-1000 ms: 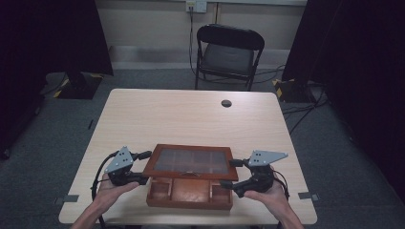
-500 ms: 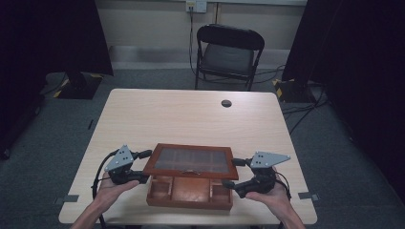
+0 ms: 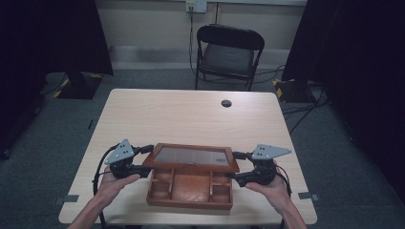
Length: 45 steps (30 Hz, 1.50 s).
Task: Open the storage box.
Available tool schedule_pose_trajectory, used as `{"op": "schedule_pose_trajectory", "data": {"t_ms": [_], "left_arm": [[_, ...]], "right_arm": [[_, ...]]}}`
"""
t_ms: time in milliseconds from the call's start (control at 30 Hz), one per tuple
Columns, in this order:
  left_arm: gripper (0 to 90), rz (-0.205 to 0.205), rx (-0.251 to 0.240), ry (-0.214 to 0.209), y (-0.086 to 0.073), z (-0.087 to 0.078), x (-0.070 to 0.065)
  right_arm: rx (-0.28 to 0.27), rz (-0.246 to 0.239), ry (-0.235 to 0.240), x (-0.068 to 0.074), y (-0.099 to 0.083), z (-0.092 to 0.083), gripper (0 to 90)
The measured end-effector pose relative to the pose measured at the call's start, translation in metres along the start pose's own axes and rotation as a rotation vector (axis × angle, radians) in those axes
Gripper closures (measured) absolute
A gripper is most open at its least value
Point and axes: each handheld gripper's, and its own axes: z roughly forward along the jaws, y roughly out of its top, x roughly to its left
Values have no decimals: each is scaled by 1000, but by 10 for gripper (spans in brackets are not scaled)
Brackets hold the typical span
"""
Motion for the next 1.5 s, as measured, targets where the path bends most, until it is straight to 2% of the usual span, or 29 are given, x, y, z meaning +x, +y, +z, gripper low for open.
{"op": "schedule_pose_trajectory", "data": {"t_ms": [167, 233, 367, 467, 633, 733, 800, 967, 1167, 1200, 1500], "left_arm": [[388, -4, -5, -8, 4, 3, 1], [392, -11, -9, -9, 8, 5, 4], [369, -5, -7, -2, 13, 8, 6], [366, -15, -13, -6, 16, 11, 10], [375, -17, -15, -1, 17, 16, 12], [381, -38, -30, -7, 17, 18, 15], [383, -33, -29, -4, 18, 19, 17], [411, -49, -30, 4, 18, 24, 22], [430, -76, -28, -8, 19, 27, 29], [441, -74, -15, -14, 22, 28, 32], [467, -106, -33, -39, 19, 33, 44]], "right_arm": [[-13, 10, -1, -6, 2, 1, 305], [-26, 24, 2, -11, 4, 1, 359], [-42, 33, 5, -17, 7, 2, 410], [-47, 36, -2, -22, 9, 5, 433], [-52, 51, -14, -27, 8, 7, 454], [-50, 62, -18, -33, 10, 7, 460], [-52, 65, -21, -35, 11, 8, 458], [-56, 72, -24, -41, 14, 11, 465], [-63, 79, -21, -47, 13, 18, 509], [-70, 84, -28, -49, 13, 20, 517], [-88, 103, -42, -57, 13, 25, 535]]}}
